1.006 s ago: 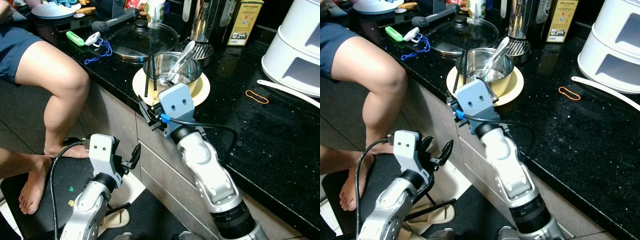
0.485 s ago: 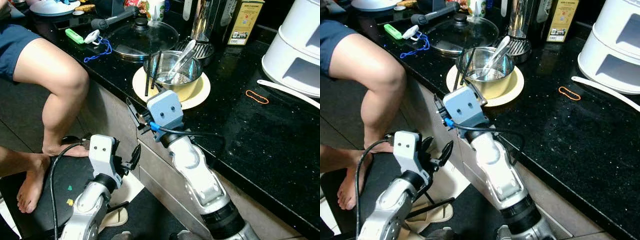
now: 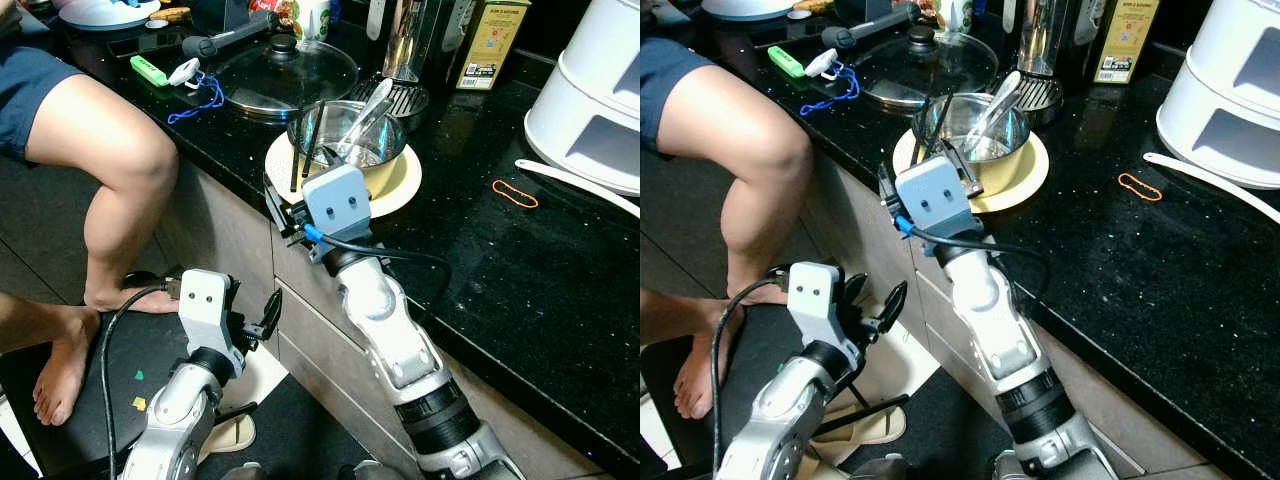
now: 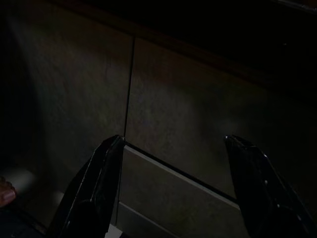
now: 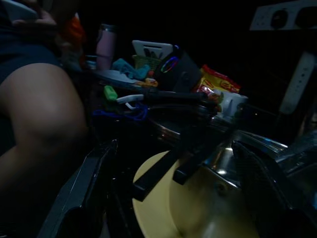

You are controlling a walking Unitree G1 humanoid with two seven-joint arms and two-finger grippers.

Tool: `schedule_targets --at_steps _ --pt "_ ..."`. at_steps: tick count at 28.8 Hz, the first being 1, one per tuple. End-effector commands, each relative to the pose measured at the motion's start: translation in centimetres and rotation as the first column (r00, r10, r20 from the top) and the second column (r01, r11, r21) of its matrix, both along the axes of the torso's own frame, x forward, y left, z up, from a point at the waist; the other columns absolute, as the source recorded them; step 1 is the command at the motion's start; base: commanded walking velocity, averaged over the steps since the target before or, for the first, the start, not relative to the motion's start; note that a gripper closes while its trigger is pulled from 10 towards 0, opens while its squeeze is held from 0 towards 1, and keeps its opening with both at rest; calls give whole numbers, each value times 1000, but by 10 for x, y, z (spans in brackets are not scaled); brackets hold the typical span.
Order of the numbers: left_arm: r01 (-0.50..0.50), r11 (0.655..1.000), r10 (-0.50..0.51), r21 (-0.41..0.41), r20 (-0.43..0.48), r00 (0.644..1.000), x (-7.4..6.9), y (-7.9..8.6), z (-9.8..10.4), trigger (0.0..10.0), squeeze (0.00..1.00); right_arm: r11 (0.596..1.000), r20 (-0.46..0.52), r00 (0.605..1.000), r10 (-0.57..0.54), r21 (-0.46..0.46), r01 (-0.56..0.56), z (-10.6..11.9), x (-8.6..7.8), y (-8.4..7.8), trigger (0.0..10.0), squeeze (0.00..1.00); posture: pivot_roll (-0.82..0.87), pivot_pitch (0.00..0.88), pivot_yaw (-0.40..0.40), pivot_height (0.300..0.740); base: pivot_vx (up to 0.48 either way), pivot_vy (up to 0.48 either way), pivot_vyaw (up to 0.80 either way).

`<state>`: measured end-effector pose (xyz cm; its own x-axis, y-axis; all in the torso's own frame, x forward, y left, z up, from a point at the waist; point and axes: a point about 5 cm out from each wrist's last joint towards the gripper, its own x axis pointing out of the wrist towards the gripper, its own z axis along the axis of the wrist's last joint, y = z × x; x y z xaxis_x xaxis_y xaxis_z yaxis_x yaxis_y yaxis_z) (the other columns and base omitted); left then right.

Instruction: Kitchen organization

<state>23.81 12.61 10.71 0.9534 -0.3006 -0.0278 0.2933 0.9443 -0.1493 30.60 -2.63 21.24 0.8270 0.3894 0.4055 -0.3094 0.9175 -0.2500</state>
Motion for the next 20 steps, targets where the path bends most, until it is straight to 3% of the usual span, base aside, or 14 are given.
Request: schedule_targets --at_steps 1,12,13,14,15,16,17,18,20 --pt "-2 1000 2 6 13 1000 -2 -2 2 10000 0 1000 13 1000 -1 0 1 0 1 2 10000 0 81 115 -42 740 0 0 0" --pt "-6 1000 6 5 15 1000 -3 -2 2 10000 0 1000 37 999 -22 -2 22 -2 4 4 10000 0 85 118 -43 740 0 0 0" --pt "-5 1000 5 5 14 1000 -3 -2 2 10000 0 1000 43 999 -24 3 24 -2 4 5 4824 0 86 120 -41 740 0 0 0" --pt "-4 1000 4 5 13 1000 -3 -1 2 10000 0 1000 45 999 -25 5 25 -2 4 5 4824 0 86 120 -41 740 0 0 0" --pt "-4 1000 4 5 13 1000 -3 -1 2 10000 0 1000 47 999 -26 6 26 -2 4 5 3294 0 86 120 -40 740 0 0 0" --pt "-4 1000 4 5 13 1000 -3 -1 2 10000 0 1000 47 999 -26 6 26 -2 4 5 3294 0 86 120 -40 740 0 0 0" --pt "-3 1000 3 5 13 1000 -3 -1 2 10000 0 1000 49 998 -28 6 27 -2 4 6 824 0 86 120 -39 740 0 0 0" --pt "-3 1000 3 6 13 1000 -3 -1 2 10000 0 1000 50 998 -29 7 28 -2 4 6 0 0 87 119 -39 740 0 0 0" --pt "-2 1000 2 7 13 1000 -3 -1 2 10000 0 999 53 998 -32 9 31 -2 4 6 0 0 88 119 -39 740 0 0 0"
